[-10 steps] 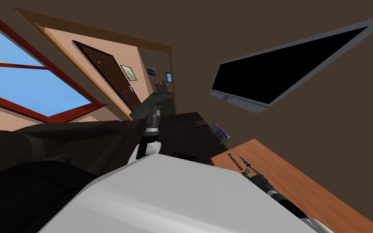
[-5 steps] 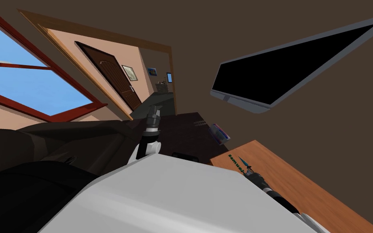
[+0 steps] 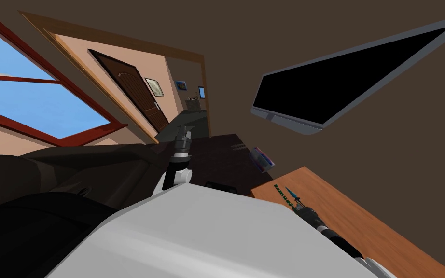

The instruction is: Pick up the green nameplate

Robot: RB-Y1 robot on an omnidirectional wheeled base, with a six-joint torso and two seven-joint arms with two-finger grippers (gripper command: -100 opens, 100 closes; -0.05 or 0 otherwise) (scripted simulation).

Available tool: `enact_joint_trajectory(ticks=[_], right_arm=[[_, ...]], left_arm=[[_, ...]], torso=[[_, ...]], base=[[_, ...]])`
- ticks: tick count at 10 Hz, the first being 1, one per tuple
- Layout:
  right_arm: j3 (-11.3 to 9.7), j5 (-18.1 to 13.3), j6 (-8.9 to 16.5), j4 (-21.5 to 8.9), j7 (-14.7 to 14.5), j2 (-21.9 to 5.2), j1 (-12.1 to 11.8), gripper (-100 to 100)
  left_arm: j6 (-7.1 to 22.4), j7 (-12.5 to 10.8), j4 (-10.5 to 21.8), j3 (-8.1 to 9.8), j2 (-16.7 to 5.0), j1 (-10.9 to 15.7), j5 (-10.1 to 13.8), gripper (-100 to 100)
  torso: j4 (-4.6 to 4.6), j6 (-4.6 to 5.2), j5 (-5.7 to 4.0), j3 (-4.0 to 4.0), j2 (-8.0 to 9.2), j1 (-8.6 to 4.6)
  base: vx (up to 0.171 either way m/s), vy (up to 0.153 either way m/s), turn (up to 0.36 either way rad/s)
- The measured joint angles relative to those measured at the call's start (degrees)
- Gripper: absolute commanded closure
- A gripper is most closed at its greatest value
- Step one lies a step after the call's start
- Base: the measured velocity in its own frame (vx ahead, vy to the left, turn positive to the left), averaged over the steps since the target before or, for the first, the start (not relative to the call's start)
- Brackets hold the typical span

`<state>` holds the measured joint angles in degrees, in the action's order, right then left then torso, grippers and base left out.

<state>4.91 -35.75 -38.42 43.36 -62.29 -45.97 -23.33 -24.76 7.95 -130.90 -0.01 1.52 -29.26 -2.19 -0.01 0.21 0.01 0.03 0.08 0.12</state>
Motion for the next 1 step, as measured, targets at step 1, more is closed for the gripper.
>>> enact_joint_trajectory(ticks=[1], right_arm=[[0.0,0.0,-0.1,0.1,0.2,-0.1,-0.2,0]], left_arm=[[0.0,0.0,0.0,0.00,0.0,0.0,0.0,0]], torso=[[0.03,-0.08,-0.02,0.01,-0.02,-0.04]], base=[[0.000,0.000,0.000]])
